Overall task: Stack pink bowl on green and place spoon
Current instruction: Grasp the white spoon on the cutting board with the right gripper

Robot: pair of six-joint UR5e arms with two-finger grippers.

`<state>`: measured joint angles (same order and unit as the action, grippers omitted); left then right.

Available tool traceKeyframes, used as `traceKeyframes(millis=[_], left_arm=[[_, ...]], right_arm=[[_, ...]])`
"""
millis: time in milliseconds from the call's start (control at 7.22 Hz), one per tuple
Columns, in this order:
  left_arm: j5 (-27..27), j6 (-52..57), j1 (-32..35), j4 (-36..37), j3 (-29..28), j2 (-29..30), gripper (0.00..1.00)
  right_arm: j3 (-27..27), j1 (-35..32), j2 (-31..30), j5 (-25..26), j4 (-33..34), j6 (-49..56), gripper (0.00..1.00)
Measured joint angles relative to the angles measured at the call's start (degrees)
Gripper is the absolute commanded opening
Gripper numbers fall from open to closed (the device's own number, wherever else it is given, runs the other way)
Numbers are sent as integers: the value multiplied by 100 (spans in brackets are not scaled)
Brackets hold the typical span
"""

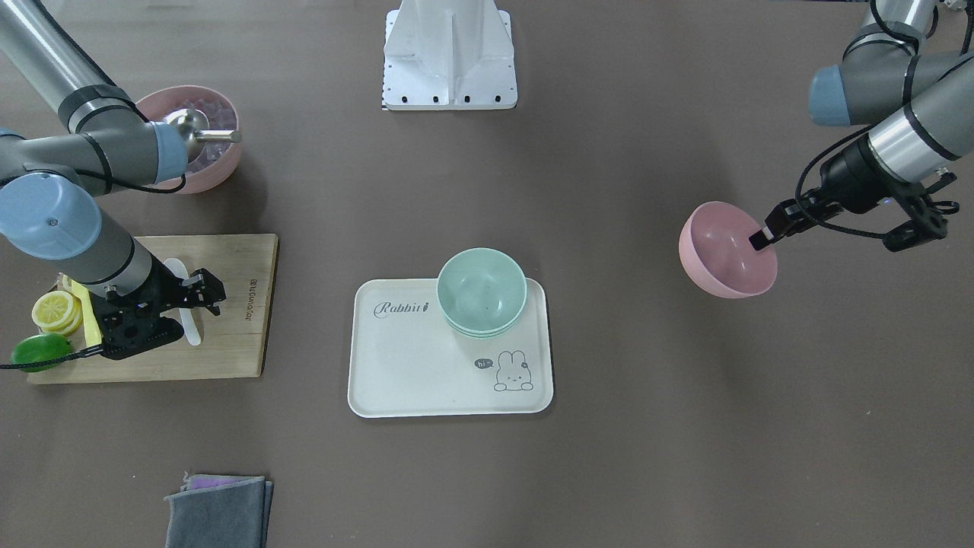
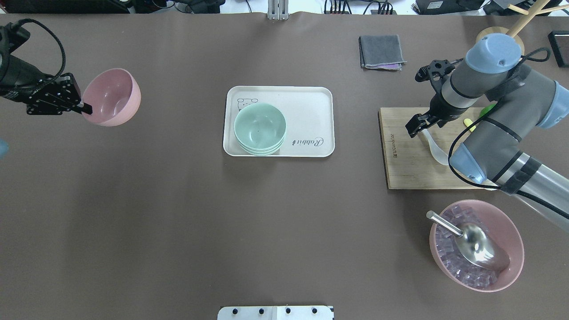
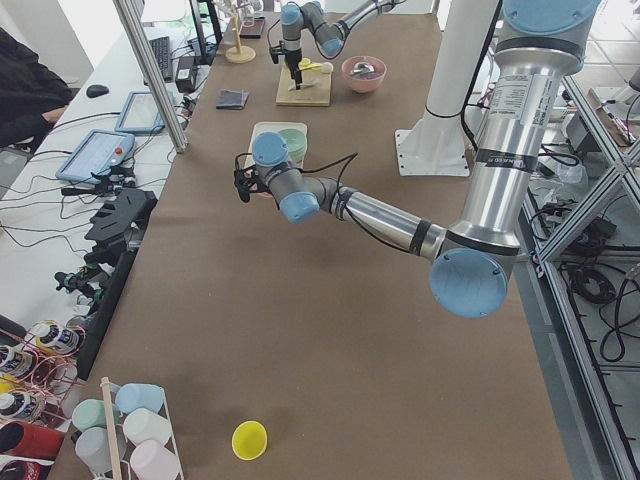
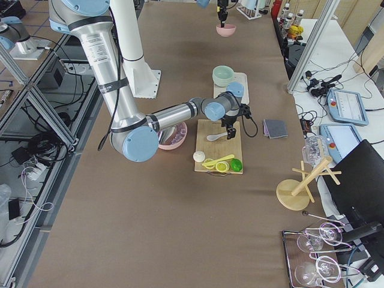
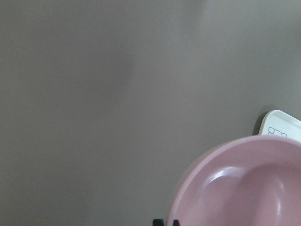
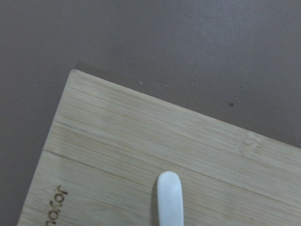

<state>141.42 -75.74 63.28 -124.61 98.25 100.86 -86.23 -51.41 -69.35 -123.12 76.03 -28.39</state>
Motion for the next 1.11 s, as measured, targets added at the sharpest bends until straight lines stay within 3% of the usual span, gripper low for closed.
traceKeyframes(millis=[277, 554, 692, 1108], left_arm=[[0, -2, -6, 6, -18, 46, 0], [0, -2, -8, 7, -29, 62, 0], [0, -2, -8, 7, -30, 64, 0], [8, -4, -9, 7, -15, 94, 0]], right_arm=[[8, 1, -35, -36, 0, -3, 47], [14, 23, -87, -30, -6, 8, 12], [9, 51, -89, -20, -8, -8, 0], [-145, 42, -60, -29, 9, -42, 0]])
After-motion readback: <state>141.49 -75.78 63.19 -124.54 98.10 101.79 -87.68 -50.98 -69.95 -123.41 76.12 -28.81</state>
